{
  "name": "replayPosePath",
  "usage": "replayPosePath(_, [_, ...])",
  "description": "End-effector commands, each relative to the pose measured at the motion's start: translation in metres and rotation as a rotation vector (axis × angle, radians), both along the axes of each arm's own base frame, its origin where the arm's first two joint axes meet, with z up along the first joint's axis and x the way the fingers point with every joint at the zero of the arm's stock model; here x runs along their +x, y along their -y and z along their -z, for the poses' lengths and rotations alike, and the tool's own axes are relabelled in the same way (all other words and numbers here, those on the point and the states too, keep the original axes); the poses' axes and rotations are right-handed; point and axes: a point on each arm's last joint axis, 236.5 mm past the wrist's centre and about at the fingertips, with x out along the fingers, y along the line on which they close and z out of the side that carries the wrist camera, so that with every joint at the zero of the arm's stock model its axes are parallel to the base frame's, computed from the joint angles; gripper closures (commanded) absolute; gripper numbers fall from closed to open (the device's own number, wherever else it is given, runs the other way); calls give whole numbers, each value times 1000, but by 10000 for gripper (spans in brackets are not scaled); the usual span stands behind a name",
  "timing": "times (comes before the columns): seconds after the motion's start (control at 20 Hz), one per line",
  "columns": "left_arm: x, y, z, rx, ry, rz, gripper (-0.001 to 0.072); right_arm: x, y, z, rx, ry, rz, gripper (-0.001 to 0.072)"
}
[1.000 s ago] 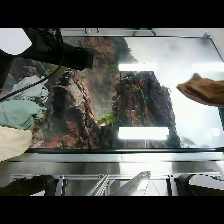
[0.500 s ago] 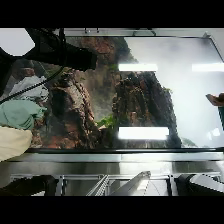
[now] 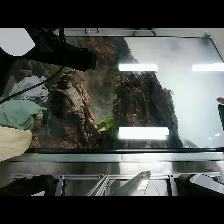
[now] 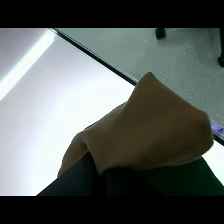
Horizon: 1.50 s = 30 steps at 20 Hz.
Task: Fold the shirts.
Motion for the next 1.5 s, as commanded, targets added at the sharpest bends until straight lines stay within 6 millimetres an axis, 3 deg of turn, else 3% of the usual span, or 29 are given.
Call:
replayPosePath(0.0, [0,0,0,0,2,1,685,-28,4,7,-30,-127,39,696])
replayPosePath(0.25, [-1,0,0,2,-1,2,685,-66,2,31,2,-305,86,695])
replayPosePath(0.7, [0,-1,0,5,2,1,685,-133,-22,99,156,-636,109,681])
replayPosePath(0.75, [0,-2,0,9,4,-1,685,-141,-24,105,171,-667,121,567])
replayPosePath(0.8, [0,-2,0,9,4,-1,685,-147,-24,108,190,-677,159,228])
replayPosePath(0.85, [1,-2,0,9,3,-1,685,-149,-25,110,210,-670,194,27])
replayPosePath(0.9, [1,-2,0,9,3,-1,684,-148,-28,110,230,-650,214,36])
replayPosePath(1.0, [1,-2,0,9,3,-1,685,-124,-35,101,226,-550,185,103])
replayPosePath(1.15, [1,-2,0,9,3,-2,684,-49,-65,61,182,-278,21,114])
replayPosePath(1.3, [2,-3,1,9,3,-5,685,22,-148,28,217,-95,-245,114])
replayPosePath(1.45, [7,-8,5,13,-5,-20,685,62,-242,30,241,-97,-496,128])
